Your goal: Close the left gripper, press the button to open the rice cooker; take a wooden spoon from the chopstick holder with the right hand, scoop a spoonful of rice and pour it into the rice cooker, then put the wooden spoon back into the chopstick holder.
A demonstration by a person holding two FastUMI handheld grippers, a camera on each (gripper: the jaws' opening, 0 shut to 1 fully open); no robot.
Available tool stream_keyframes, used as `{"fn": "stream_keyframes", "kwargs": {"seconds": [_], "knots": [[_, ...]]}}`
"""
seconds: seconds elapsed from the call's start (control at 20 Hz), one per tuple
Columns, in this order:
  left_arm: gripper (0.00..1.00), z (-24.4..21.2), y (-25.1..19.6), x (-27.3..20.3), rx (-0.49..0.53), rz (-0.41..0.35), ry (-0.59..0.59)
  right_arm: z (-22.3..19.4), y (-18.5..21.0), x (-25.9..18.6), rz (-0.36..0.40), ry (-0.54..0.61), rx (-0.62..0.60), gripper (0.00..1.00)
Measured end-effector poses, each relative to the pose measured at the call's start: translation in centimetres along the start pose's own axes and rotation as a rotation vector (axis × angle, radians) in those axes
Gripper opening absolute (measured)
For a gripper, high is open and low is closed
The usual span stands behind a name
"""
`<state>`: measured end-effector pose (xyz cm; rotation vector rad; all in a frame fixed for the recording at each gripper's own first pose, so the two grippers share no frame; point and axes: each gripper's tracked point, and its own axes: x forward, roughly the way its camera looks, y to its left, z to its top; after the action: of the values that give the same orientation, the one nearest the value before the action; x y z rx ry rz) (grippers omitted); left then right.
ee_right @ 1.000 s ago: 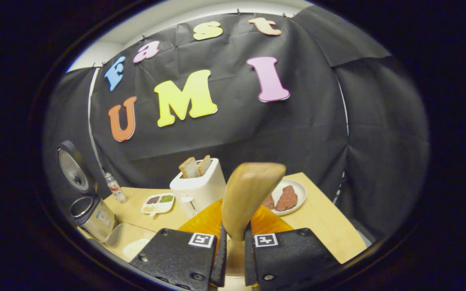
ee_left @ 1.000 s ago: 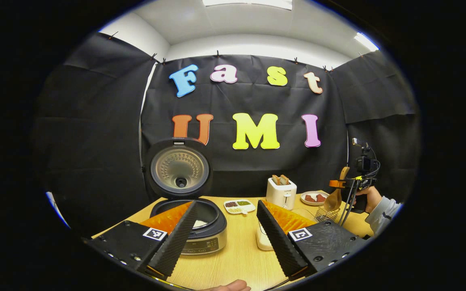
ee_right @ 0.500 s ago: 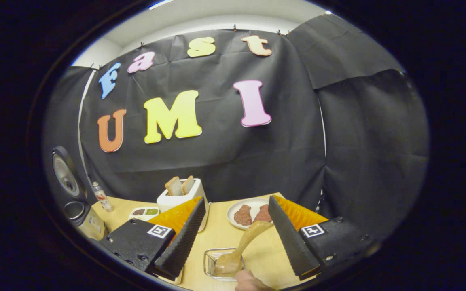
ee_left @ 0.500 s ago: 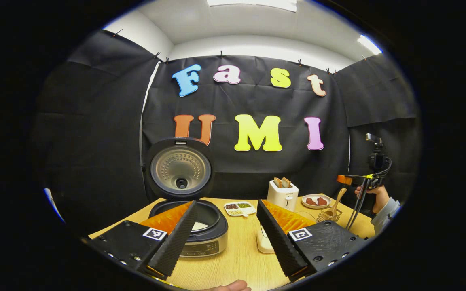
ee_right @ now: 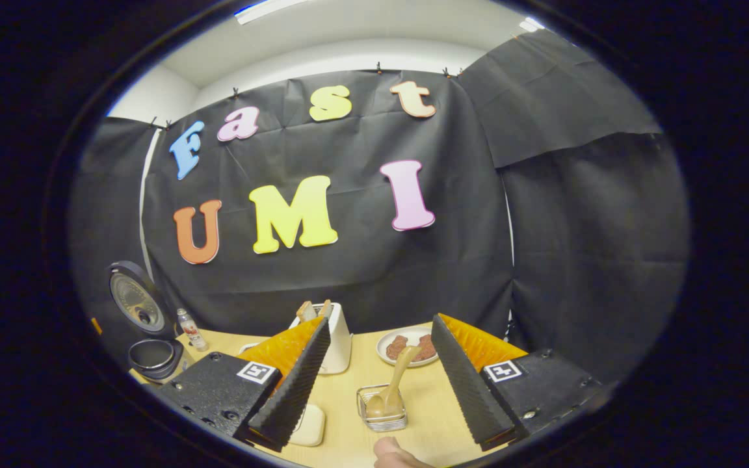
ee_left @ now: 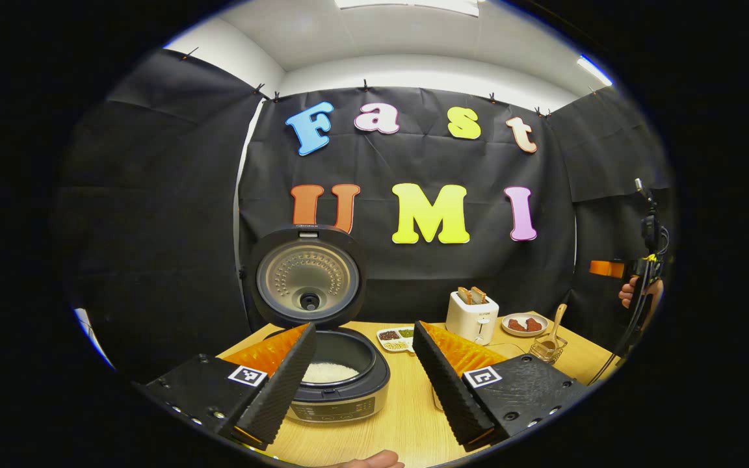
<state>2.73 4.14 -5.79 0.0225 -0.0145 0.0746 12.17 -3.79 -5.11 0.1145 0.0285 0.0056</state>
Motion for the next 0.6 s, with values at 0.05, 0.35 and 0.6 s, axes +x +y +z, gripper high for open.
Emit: {"fn": "stream_keyframes", "kwargs": {"seconds": [0.05, 0.35, 0.6], "knots": [[0.95, 0.4, 0.3, 0.3, -0.004, 0.002, 0.001, 0.8, 0.0, -0.8, -0.013, -0.011, -0.021, 0.96], [0.94, 4.4, 2.7, 2.5, 0.01, 0.022, -0.039, 2.3, 2.0, -7.1, 0.011, -0.03, -0.065, 1.0], [0.94, 8.4, 5.1, 5.8, 0.037, 0.032, -0.053, 1.4, 2.2, -10.2, 0.005, -0.013, -0.074, 1.0]]}}
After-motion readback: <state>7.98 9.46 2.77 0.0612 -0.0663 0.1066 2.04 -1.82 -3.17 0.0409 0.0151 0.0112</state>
